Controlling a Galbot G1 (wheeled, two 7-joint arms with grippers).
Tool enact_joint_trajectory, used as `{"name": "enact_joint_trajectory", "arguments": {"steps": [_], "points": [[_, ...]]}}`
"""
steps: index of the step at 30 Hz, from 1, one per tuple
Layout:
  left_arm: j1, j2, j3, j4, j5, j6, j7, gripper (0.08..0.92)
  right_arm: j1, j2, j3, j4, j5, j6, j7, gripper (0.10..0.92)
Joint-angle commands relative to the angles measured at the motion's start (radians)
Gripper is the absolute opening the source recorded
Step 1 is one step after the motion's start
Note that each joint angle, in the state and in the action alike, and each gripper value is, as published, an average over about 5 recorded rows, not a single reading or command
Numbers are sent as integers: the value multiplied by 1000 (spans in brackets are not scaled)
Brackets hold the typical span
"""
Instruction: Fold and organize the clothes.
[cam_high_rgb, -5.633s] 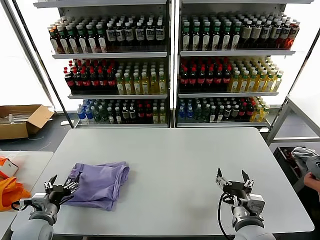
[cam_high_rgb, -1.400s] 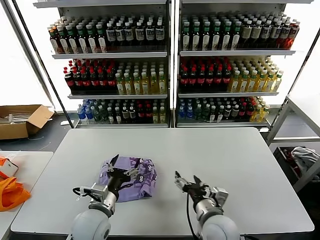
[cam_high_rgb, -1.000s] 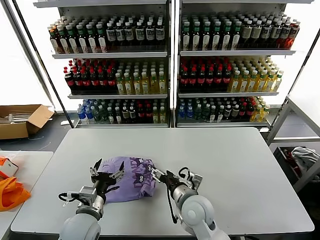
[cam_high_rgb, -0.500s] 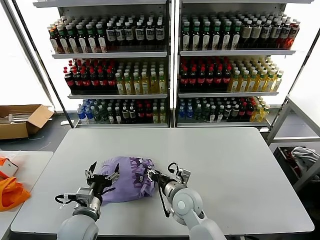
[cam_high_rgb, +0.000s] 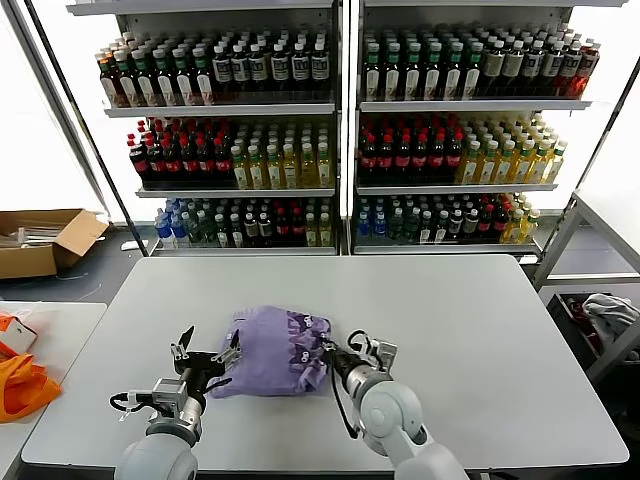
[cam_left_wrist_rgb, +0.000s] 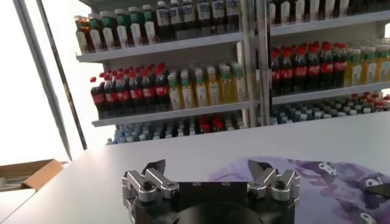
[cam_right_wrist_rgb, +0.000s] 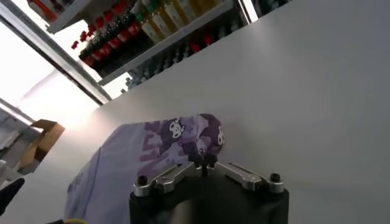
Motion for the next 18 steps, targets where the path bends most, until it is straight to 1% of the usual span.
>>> {"name": "enact_joint_trajectory", "arguments": {"steps": [1,5,10,13,18], "points": [[-7,-4,11,-12,-1,5,-4,823,-54,-242,111,95,-38,-25,-22,115],[-9,-10,25,-11,1,5,-3,822,-55,-321,154,59,-62,-24,-61,115],[-6,-20,33,-20,0,7,-3,823,-47,-351,208,9,-197,-23,-137,122],[-3,-25,36,-29,-1,11,-2,823,-48,-350,237,9,-304,-22,-198,174],[10,-31,42,-44,-3,15,0,823,-71,-341,275,89,-448,-18,-250,319]]}}
